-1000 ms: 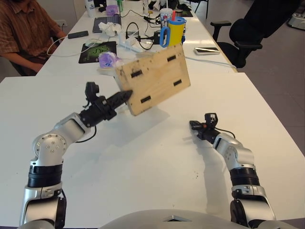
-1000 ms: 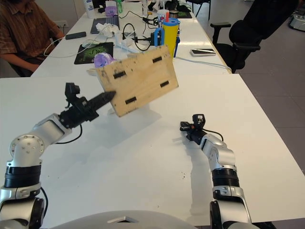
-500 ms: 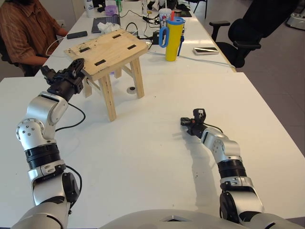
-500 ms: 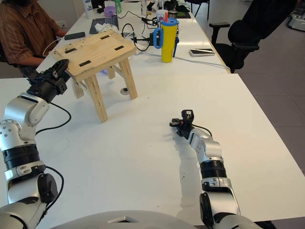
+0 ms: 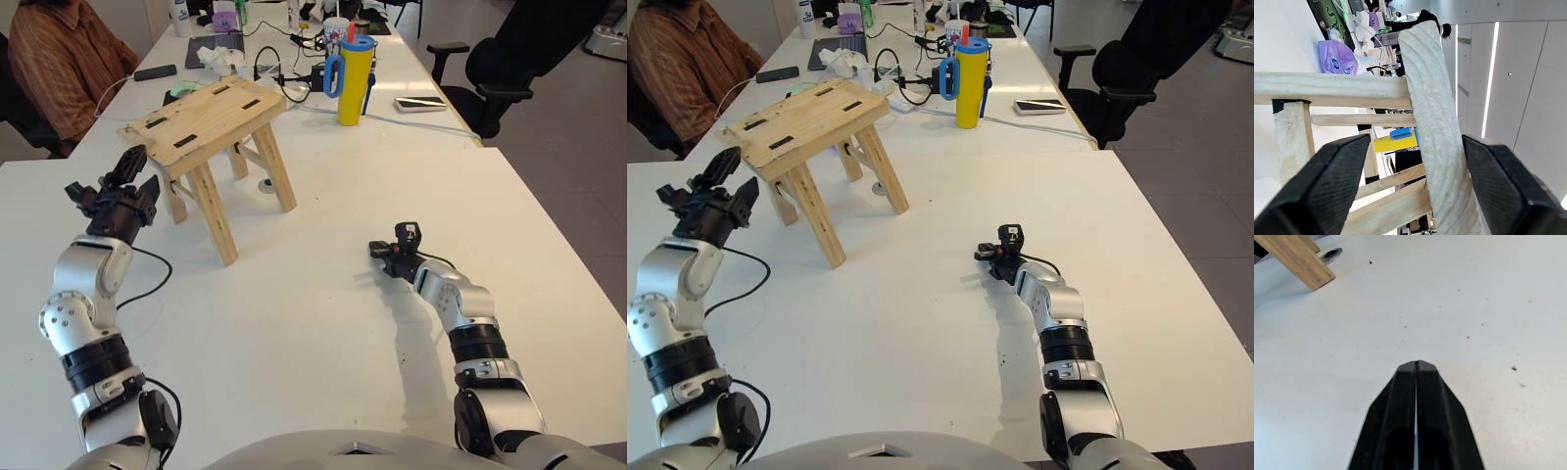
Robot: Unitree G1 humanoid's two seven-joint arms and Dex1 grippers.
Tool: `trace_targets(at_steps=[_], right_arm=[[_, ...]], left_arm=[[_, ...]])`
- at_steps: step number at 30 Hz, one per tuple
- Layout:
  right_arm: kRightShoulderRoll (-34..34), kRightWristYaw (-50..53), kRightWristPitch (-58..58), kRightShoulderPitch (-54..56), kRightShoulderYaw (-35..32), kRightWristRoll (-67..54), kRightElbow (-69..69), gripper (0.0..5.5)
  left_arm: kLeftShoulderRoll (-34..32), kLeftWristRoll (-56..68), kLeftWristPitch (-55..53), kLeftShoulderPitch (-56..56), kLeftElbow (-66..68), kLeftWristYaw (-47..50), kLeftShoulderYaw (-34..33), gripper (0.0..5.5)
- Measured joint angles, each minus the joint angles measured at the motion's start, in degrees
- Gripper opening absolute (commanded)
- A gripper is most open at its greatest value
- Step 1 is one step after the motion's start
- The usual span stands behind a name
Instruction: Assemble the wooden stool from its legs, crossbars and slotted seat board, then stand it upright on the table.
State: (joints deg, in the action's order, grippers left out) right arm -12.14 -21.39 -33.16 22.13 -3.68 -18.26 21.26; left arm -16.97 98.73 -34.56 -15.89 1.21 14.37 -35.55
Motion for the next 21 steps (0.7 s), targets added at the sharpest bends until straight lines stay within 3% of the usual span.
trace_targets(at_steps=[7,14,16,21], right_arm=[[-0.97,-0.93,-0.1,0.0,0.37,0.13,0.05,0.0],[-1.46,-1.71,0.35,0.05,1.17,0.99,0.29,0.0],[-1.57,-1.92,0.64,0.16,1.23,1.13,0.46,0.0],[-1.6,-2.23,1.72,0.63,1.36,1.32,0.98,0.0]], left_arm=[[1.83,-0.2,-4.32,12.14,-2.08,-9.15,-0.41,3.55],[-9.85,-6.12,-25.42,24.46,-8.41,-35.51,11.07,3.55],[-11.95,-11.61,-24.1,24.58,-9.72,-39.71,13.22,3.55],[-18.01,-35.88,-11.63,17.78,-10.29,-50.35,26.47,3.55]])
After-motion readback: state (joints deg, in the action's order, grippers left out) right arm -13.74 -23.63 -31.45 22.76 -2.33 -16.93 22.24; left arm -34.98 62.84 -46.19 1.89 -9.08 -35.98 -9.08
